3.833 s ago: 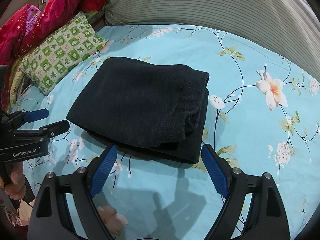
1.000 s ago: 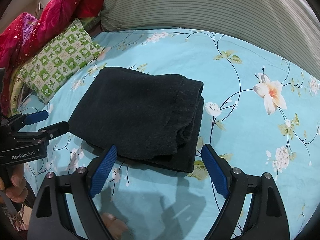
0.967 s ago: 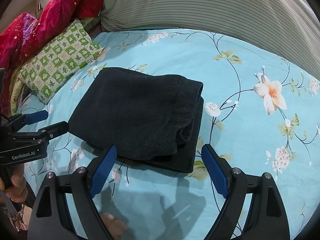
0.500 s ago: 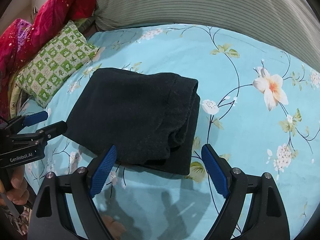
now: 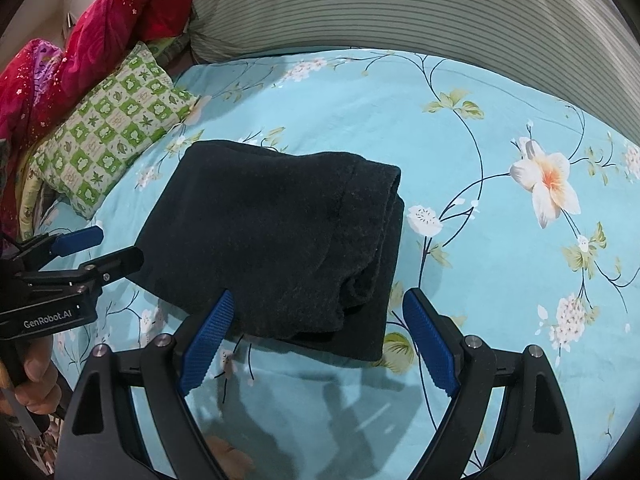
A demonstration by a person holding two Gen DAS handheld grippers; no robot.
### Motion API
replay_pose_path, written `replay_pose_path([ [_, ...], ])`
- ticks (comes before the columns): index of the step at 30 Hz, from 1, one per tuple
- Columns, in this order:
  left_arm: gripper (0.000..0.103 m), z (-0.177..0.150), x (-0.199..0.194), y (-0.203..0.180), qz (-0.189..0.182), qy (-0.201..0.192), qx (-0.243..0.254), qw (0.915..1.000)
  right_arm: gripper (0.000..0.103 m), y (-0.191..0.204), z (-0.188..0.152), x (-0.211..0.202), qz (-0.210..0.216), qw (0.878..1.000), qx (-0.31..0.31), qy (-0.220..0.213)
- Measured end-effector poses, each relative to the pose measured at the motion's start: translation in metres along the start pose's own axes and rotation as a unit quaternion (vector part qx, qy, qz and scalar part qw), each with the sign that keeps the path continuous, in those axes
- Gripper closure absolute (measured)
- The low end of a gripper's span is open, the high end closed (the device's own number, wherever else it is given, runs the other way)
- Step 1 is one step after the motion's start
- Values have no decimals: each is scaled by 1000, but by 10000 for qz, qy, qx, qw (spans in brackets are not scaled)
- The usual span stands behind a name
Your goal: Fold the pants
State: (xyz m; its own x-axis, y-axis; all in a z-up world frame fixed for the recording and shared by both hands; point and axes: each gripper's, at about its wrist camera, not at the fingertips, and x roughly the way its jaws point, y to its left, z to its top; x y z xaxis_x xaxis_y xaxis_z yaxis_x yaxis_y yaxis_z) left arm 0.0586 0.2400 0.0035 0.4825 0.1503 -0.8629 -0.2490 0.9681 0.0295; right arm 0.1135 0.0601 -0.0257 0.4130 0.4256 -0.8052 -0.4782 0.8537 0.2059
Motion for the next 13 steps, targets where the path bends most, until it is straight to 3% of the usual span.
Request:
replay_pose_path([
  [13, 21, 6, 1, -3, 42, -24, 20, 10000, 16, -3, 2, 0, 15, 10000, 51, -16],
])
